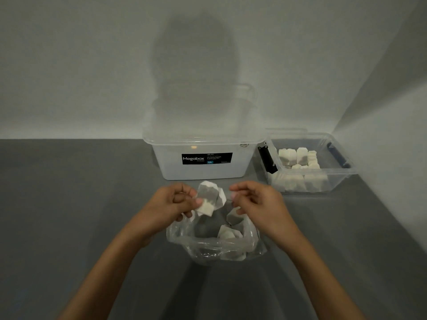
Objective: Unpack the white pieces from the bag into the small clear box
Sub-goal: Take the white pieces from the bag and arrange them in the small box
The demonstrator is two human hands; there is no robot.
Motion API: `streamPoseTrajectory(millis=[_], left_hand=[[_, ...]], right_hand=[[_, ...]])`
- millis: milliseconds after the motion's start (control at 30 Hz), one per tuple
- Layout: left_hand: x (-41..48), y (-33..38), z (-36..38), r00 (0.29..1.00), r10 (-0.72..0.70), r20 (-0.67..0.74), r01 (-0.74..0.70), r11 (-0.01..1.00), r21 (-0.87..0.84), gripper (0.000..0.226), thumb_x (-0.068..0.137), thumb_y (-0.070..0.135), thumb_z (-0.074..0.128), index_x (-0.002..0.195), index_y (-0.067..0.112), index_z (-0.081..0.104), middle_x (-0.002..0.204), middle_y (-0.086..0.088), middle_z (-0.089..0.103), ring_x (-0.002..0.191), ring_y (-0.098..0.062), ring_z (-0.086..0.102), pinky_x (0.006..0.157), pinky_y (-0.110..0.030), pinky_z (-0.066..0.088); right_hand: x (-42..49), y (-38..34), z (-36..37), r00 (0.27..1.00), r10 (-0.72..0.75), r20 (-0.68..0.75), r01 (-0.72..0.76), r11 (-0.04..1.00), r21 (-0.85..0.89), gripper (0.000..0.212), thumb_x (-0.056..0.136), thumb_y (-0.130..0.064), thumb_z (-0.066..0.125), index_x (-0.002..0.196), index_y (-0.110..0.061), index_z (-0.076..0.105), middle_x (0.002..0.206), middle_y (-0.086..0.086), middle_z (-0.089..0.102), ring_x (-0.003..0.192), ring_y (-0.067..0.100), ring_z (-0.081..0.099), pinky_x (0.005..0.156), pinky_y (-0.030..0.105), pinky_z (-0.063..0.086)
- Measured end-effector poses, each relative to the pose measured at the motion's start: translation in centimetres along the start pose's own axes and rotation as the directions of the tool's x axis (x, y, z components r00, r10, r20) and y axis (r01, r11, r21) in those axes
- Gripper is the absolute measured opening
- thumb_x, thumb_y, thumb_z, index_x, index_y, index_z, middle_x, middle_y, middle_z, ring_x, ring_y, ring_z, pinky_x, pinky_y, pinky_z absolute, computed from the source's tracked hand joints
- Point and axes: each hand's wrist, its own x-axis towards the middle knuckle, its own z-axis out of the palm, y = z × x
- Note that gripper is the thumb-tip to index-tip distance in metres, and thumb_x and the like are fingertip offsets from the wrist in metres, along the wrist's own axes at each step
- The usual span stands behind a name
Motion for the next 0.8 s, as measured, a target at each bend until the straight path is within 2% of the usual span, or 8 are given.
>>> streamPoseTrajectory(millis=[33,100,233,367,467,600,667,800], left_hand=[[-0.1,0.1,0.2,1.0,-0.014,-0.017,0.013,0.998,-0.068,0.016,0.08,0.017,0.072,0.089,0.01,0.062,0.06,0.005,0.063,0.056,-0.006,0.055,0.053,-0.016,0.042],[-0.1,0.2,0.7,0.999,-0.032,-0.043,0.025,0.988,-0.149,0.023,0.074,0.023,0.073,0.089,0.01,0.063,0.063,0.003,0.062,0.057,-0.006,0.055,0.055,-0.018,0.043],[0.0,0.1,2.0,0.997,-0.048,-0.059,0.035,0.98,-0.197,0.02,0.08,0.02,0.072,0.093,0.008,0.063,0.064,0.004,0.064,0.06,-0.005,0.056,0.057,-0.019,0.044],[0.2,0.3,3.2,0.992,0.006,-0.123,-0.021,0.992,-0.124,0.025,0.081,0.017,0.072,0.099,0.002,0.063,0.076,0.001,0.067,0.058,0.001,0.058,0.053,-0.012,0.045],[0.6,0.9,3.7,0.968,0.134,-0.211,-0.138,0.99,-0.005,0.028,0.078,0.019,0.075,0.103,0.013,0.063,0.096,0.0,0.066,0.062,-0.001,0.057,0.053,-0.013,0.047],[0.9,2.1,4.3,0.904,0.272,-0.329,-0.253,0.962,0.101,0.015,0.083,0.027,0.07,0.092,0.018,0.062,0.078,0.001,0.062,0.061,-0.007,0.054,0.054,-0.018,0.046],[0.9,2.9,5.0,0.915,0.267,-0.301,-0.264,0.963,0.053,0.018,0.084,0.028,0.068,0.089,0.012,0.062,0.07,0.001,0.064,0.058,-0.007,0.06,0.056,-0.021,0.05],[1.5,3.6,6.1,0.936,0.229,-0.267,-0.221,0.973,0.061,0.025,0.079,0.035,0.073,0.09,0.014,0.063,0.075,-0.005,0.069,0.065,-0.016,0.069,0.065,-0.033,0.06]], right_hand=[[-0.1,-0.4,0.1,0.999,0.035,0.019,-0.037,0.995,0.094,0.012,0.088,-0.017,0.065,0.095,-0.025,0.07,0.084,0.0,0.073,0.078,0.013,0.07,0.07,0.03,0.058],[-0.4,-1.1,0.5,0.995,0.077,0.071,-0.092,0.964,0.25,0.017,0.089,-0.022,0.066,0.104,-0.016,0.069,0.09,0.005,0.073,0.076,0.016,0.068,0.067,0.029,0.057],[-0.5,-1.7,1.0,0.995,0.053,0.081,-0.083,0.897,0.434,0.023,0.088,-0.02,0.065,0.109,-0.01,0.067,0.082,0.001,0.072,0.069,0.011,0.066,0.06,0.024,0.054],[0.0,-1.2,0.9,0.999,0.051,-0.006,-0.044,0.908,0.417,0.015,0.088,-0.008,0.066,0.102,-0.005,0.07,0.083,0.009,0.073,0.064,0.011,0.065,0.057,0.022,0.052],[0.4,-0.8,0.7,0.996,0.079,-0.052,-0.05,0.908,0.416,0.011,0.087,-0.005,0.066,0.096,-0.004,0.071,0.08,0.011,0.072,0.061,0.014,0.062,0.056,0.024,0.051],[0.6,-0.4,0.4,0.993,0.076,-0.088,-0.037,0.922,0.386,0.01,0.086,-0.005,0.067,0.094,-0.007,0.072,0.079,0.01,0.072,0.058,0.014,0.061,0.056,0.024,0.051],[0.5,-0.4,0.3,0.995,0.052,-0.08,-0.019,0.931,0.365,0.011,0.085,-0.007,0.068,0.095,-0.008,0.073,0.082,0.008,0.073,0.061,0.012,0.063,0.057,0.023,0.051],[0.5,-0.7,-0.2,0.998,0.008,-0.062,0.013,0.939,0.343,0.016,0.088,-0.009,0.065,0.102,-0.01,0.073,0.088,0.006,0.075,0.075,0.017,0.07,0.06,0.022,0.052]])
